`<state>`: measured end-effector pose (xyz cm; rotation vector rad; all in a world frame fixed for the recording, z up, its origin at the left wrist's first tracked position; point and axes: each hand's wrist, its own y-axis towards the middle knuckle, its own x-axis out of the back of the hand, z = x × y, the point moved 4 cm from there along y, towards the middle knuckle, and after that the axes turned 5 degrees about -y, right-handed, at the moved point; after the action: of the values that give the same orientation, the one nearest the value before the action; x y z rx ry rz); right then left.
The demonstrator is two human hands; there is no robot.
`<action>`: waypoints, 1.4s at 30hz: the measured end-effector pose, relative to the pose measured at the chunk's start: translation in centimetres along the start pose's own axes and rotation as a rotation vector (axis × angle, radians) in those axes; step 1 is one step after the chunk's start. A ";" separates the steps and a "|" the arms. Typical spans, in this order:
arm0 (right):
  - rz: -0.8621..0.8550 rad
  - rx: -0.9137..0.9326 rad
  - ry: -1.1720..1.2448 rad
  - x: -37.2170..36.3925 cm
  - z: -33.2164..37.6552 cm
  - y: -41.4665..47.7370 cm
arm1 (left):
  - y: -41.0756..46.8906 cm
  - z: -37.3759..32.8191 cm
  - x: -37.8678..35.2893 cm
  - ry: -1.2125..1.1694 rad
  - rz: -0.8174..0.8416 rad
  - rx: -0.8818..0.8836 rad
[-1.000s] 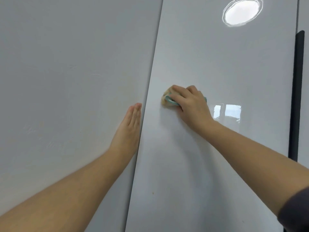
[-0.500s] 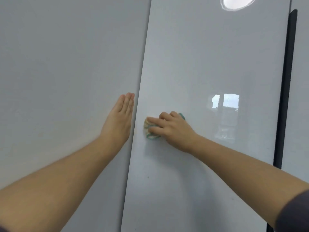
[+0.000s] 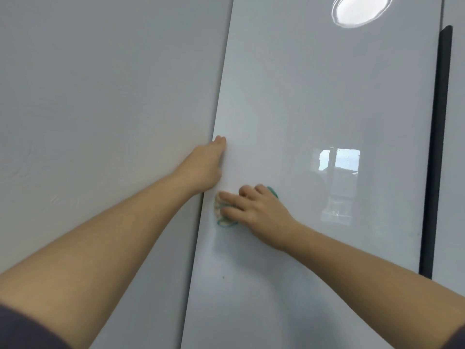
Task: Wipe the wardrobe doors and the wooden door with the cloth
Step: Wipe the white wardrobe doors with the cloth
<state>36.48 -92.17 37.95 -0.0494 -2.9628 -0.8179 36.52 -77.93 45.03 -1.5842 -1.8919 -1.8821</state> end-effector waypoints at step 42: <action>0.112 -0.220 0.068 7.9 -4.5 -14.3 | 0.4 0.8 -6.2 0.314 0.002 -0.151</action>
<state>28.17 -106.63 35.08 -0.1929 -2.7655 -1.1015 40.25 -81.10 41.10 -1.2286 -1.6519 -2.1668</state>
